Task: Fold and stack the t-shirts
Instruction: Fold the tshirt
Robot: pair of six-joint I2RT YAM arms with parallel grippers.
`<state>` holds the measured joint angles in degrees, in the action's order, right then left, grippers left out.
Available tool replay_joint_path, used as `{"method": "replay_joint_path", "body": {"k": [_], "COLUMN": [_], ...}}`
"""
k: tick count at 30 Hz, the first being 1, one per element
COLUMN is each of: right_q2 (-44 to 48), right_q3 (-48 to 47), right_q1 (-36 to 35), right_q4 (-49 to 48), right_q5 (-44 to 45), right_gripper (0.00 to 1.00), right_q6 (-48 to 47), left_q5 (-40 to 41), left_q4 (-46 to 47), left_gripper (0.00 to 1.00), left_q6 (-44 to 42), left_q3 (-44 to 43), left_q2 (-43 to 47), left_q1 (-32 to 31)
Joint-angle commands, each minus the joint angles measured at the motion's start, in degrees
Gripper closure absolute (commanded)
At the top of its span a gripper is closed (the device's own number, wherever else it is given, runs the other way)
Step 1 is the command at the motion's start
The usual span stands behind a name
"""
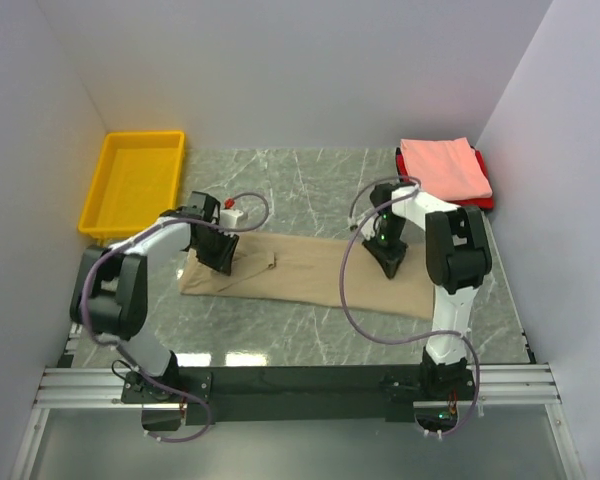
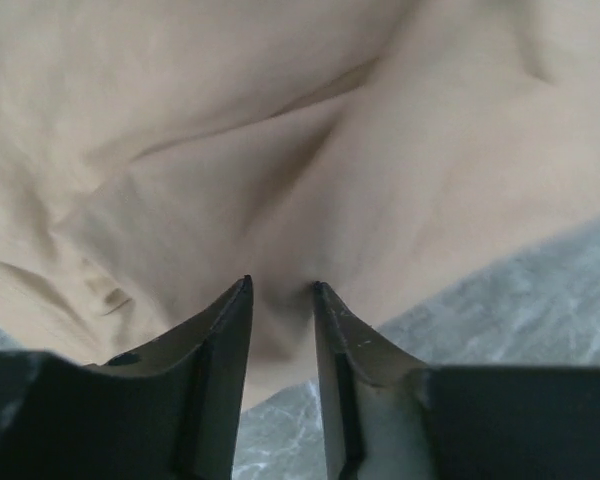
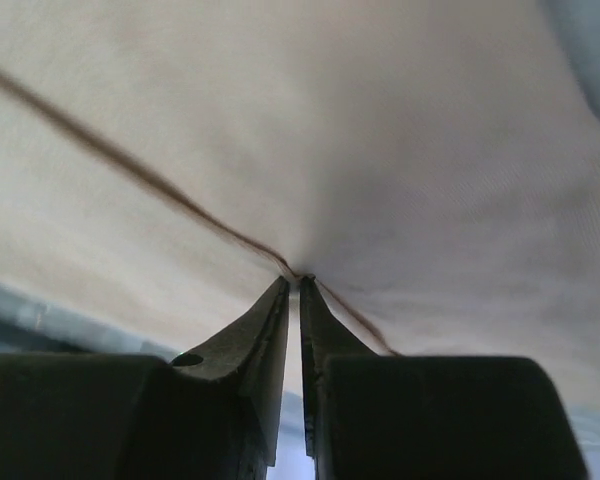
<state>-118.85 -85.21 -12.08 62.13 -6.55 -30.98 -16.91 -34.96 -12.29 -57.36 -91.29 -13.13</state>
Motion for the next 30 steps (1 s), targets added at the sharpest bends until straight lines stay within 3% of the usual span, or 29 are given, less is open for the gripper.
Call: {"method": "replay_joint_path", "body": {"k": [1, 4, 7, 11, 15, 19, 23, 30], "right_q2": [5.1, 11.9, 14.8, 17.5, 16.5, 10.9, 5.9, 3.4], "right_q3": [9.3, 11.6, 9.8, 6.6, 7.3, 8.5, 8.1, 11.1], "right_q1": [-3.4, -3.7, -2.3, -0.8, -0.8, -2.6, -6.2, -13.3], "right_q4": [6.3, 9.1, 9.2, 4.1, -0.3, -3.1, -2.4, 1.1], "right_q5": [-7.6, -15.1, -17.4, -11.7, -6.8, -4.3, -4.8, -12.7], "right_gripper": [0.84, 0.82, 0.78, 0.77, 0.78, 0.80, 0.85, 0.87], "right_q6": [-4.8, -7.3, -7.6, -5.8, -6.6, -7.5, -6.7, -5.3], "left_q5": [3.6, 6.5, 7.8, 5.1, 2.0, -2.5, -3.8, -4.6], "left_q4": [2.3, 5.0, 5.1, 3.1, 3.3, 7.4, 10.3, 10.5], "left_gripper": [0.64, 0.69, 0.69, 0.59, 0.48, 0.44, 0.41, 0.47], "left_q6": [3.8, 2.0, -1.1, -5.7, -5.4, -2.6, 0.9, 10.4], "left_q3": [-2.4, -9.5, -22.0, -45.6, -57.0, -52.4, -40.4, -31.9], "left_q2": [-7.0, -15.9, -26.3, -37.2, -39.3, -31.6, -23.5, -18.8], "left_q1": [0.3, 0.8, 1.7, 1.7, 1.8, 2.8, 3.4, 4.6]}}
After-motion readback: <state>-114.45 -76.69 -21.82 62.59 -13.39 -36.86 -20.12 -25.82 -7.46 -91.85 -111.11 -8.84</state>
